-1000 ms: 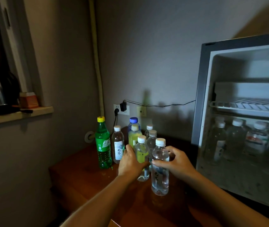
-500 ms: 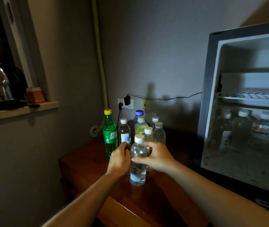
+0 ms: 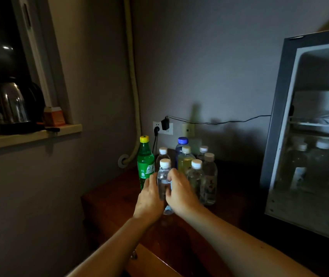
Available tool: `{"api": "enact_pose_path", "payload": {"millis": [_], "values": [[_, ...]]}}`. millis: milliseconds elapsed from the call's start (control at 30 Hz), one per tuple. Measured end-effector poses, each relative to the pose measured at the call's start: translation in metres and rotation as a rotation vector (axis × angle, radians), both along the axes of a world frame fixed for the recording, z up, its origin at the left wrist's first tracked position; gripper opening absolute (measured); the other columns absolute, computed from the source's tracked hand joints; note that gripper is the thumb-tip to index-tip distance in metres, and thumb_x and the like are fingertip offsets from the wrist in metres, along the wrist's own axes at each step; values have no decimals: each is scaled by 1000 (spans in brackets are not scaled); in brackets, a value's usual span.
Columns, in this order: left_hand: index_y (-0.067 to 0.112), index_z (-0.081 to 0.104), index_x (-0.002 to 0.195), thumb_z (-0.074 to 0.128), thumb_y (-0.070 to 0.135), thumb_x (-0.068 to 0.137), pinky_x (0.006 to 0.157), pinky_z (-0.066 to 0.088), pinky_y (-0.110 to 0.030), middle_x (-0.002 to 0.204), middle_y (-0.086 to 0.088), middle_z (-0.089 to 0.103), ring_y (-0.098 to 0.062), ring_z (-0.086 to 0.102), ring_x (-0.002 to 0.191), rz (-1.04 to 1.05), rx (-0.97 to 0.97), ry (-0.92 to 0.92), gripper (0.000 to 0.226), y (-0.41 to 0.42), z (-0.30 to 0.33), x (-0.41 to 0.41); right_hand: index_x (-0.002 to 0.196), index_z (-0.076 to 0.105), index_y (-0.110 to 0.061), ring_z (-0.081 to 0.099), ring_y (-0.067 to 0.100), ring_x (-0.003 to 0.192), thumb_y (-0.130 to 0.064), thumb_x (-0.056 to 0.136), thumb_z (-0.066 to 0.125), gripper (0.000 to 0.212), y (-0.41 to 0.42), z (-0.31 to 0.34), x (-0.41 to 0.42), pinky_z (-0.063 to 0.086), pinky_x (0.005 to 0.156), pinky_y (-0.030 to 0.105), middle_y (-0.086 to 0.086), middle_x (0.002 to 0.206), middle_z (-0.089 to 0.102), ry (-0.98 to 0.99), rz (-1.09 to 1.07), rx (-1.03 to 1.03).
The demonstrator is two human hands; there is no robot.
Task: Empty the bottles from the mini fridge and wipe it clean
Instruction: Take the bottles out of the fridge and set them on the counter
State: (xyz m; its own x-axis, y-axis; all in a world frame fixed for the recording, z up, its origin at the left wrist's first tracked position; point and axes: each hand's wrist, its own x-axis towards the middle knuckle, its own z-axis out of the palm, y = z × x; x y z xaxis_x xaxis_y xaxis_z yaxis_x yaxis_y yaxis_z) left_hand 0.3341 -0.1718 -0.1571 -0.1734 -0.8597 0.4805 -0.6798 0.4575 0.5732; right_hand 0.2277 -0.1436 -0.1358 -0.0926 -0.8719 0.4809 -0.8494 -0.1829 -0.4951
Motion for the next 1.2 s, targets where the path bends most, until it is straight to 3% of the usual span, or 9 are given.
{"api": "enact_pose_path", "payload": {"millis": [100, 200, 300, 367, 533, 767, 933, 1067, 1200], "values": [[17, 33, 137, 55, 18, 92, 86, 50, -43, 130, -8, 49, -31, 59, 106, 73, -8, -16, 50, -12, -1, -4, 135, 40, -13, 46, 26, 128, -12, 92, 52, 44, 6, 3, 3, 40, 101, 33, 7, 154, 24, 173, 56, 51], [16, 34, 136, 55, 16, 92, 84, 49, -43, 130, -10, 48, -34, 60, 104, 108, 6, -30, 49, -19, -1, -8, 142, 38, -14, 42, 25, 133, -19, 97, 47, 46, 10, 9, 3, 35, 106, 31, 6, 160, 9, 218, 86, 102], [16, 33, 136, 53, 15, 93, 84, 49, -42, 130, -10, 48, -35, 60, 106, 123, 21, -42, 48, -22, 0, -12, 142, 39, -10, 45, 27, 131, -18, 91, 61, 56, 13, 13, 2, 36, 105, 32, 8, 160, 7, 245, 100, 165], [15, 31, 137, 51, 14, 93, 85, 49, -44, 131, -11, 48, -35, 59, 108, 130, 36, -71, 48, -22, 1, -11, 142, 40, -9, 45, 29, 131, -15, 87, 66, 61, 15, 14, 0, 37, 104, 32, 7, 159, 8, 242, 129, 166], [15, 26, 134, 55, 19, 87, 83, 46, -40, 133, -11, 49, -33, 57, 114, 153, 139, -205, 55, -10, 6, -5, 133, 48, -13, 44, 28, 131, -23, 90, 56, 45, 25, 14, -13, 40, 98, 33, 4, 158, 16, 260, 221, 107], [14, 39, 123, 59, 34, 85, 87, 47, -40, 129, -9, 52, -32, 56, 114, 73, 79, -302, 47, 20, 26, -8, 132, 47, -19, 50, 30, 120, -32, 90, 62, 46, 59, 25, -47, 45, 97, 41, 9, 133, 46, 319, 243, 184], [16, 41, 121, 59, 38, 83, 85, 49, -41, 124, -8, 55, -29, 58, 108, -37, 29, -347, 47, 45, 35, -29, 140, 39, -22, 50, 23, 121, -38, 85, 66, 63, 90, 35, -79, 46, 97, 38, 5, 140, 42, 358, 151, 185], [17, 40, 126, 61, 37, 84, 91, 46, -39, 129, -8, 52, -28, 54, 116, -130, 5, -384, 52, 63, 40, -55, 139, 41, -28, 50, 21, 115, -54, 81, 65, 68, 112, 43, -110, 46, 96, 37, 1, 134, 45, 385, 66, 185], [16, 37, 134, 61, 38, 84, 94, 44, -37, 136, -10, 49, -29, 51, 121, -214, -33, -376, 60, 76, 45, -88, 141, 41, -26, 41, 27, 127, -59, 80, 62, 73, 134, 51, -149, 37, 105, 41, 4, 141, 40, 508, -81, 219]]}}
